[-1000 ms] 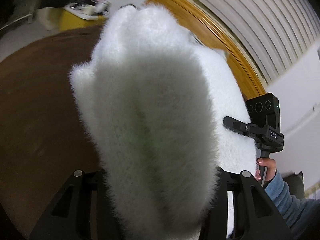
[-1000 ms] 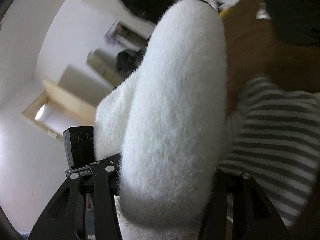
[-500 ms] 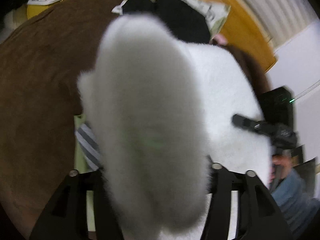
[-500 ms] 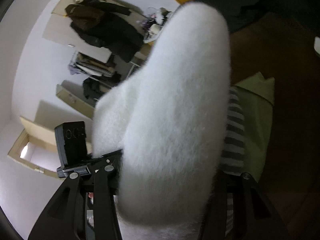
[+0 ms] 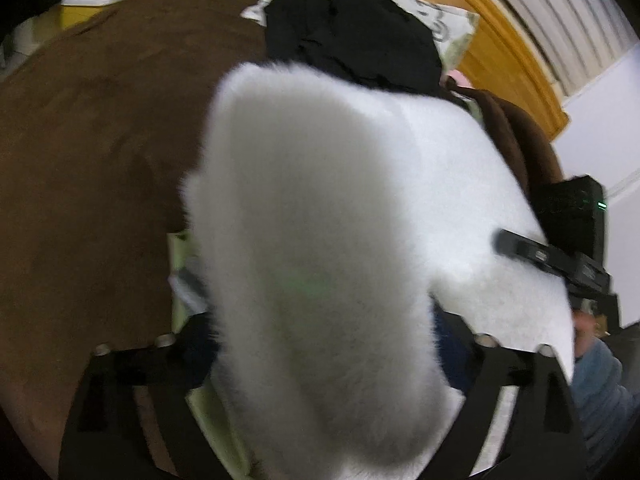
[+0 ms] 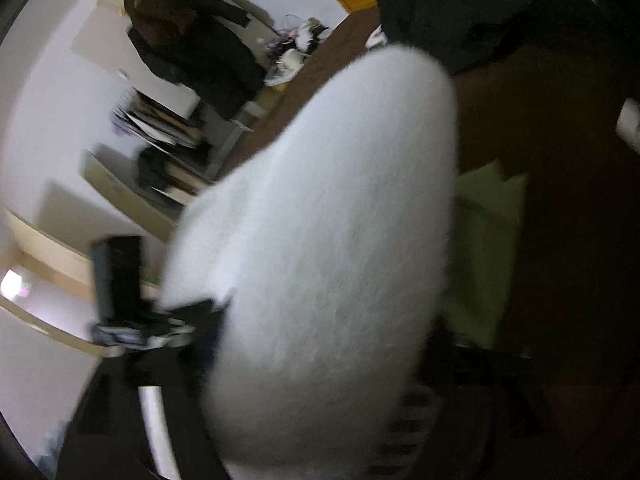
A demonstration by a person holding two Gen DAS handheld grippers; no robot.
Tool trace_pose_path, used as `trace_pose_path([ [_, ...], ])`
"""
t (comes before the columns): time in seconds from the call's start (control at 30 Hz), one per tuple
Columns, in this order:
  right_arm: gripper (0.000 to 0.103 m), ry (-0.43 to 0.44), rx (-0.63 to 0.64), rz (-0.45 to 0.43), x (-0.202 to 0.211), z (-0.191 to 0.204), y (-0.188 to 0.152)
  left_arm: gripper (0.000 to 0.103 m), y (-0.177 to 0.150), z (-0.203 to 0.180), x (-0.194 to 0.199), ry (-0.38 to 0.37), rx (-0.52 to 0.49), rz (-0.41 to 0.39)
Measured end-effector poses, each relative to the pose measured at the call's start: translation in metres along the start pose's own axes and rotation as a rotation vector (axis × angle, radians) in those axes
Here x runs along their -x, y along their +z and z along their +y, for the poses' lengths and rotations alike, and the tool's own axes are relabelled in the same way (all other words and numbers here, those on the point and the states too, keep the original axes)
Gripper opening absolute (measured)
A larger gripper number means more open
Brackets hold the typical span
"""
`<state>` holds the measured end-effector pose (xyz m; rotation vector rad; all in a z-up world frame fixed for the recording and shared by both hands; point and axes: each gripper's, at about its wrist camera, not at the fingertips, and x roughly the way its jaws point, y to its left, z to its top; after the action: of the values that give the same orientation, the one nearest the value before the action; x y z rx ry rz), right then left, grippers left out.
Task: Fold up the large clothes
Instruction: 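Carry the lifted bundle with both tools toward the stack of clothes, then lower the bundle onto the green and striped clothes stack and open both tools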
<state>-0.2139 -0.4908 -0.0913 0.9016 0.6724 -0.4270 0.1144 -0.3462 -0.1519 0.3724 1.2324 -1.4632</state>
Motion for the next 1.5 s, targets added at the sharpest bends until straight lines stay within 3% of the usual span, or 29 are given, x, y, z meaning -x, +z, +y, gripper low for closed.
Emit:
trace_pose_path([
  [0.17,0.089,-0.134,0.121,0.01,0.021,0.012,0.006,0.096,0.008,-0.003,0.034,0.135,-0.033,-0.033],
  [0.27,0.089,-0.192,0.231,-0.045,0.046,0.032,-0.001,0.096,0.008,-0.019,0.06,0.239,-0.089,-0.061],
  [0.47,0.091,-0.218,0.447,-0.021,0.07,0.083,-0.034,0.096,-0.009,-0.066,0.09,0.229,-0.155,-0.094],
  [0.67,0.091,-0.284,0.681,-0.091,0.068,0.124,-0.071,0.096,-0.028,-0.084,0.065,0.189,-0.145,-0.081],
  [0.8,0.088,-0.354,0.771,-0.039,0.045,0.125,-0.085,0.096,-0.039,-0.074,0.045,0.144,-0.101,-0.053],
  [1.07,0.088,-0.358,0.741,0.032,0.027,0.096,-0.096,0.097,-0.055,-0.046,0.021,0.083,-0.064,-0.044],
  [1.5,0.089,-0.321,0.678,0.043,0.025,0.082,-0.094,0.098,-0.058,-0.032,0.007,0.047,-0.031,-0.041],
])
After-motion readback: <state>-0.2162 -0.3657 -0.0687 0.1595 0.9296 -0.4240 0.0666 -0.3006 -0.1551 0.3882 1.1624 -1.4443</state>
